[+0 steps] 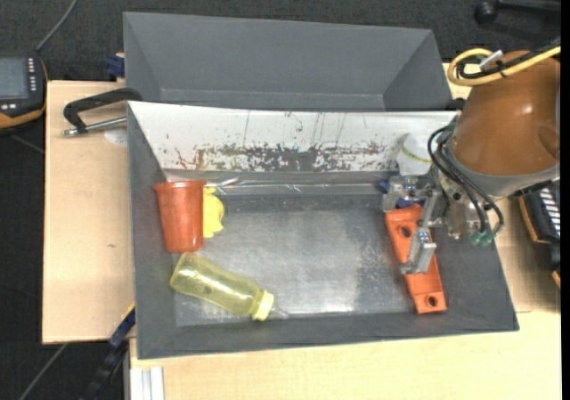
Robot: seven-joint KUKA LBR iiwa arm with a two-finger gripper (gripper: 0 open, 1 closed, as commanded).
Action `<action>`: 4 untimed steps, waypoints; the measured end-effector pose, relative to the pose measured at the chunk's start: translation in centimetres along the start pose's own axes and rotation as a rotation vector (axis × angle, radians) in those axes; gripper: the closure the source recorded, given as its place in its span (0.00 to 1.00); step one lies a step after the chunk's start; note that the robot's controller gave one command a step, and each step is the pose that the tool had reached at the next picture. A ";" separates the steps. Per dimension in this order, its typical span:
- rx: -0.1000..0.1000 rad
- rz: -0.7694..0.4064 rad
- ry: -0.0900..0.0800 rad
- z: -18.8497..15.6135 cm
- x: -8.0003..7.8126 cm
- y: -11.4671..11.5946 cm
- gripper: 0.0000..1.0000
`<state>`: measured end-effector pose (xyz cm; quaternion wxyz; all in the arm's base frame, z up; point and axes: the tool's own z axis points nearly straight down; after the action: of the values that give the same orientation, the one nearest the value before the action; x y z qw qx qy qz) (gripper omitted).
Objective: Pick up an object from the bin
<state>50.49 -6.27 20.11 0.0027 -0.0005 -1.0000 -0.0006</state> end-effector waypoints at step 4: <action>-0.004 0.674 -0.013 7.7 -0.4 -2.9 0.00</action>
Offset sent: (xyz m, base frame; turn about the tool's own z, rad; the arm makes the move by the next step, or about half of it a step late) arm 0.0011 -0.0312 -0.1311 0.7123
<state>50.85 -9.12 12.39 -0.0038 -0.3311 -0.9436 -0.0014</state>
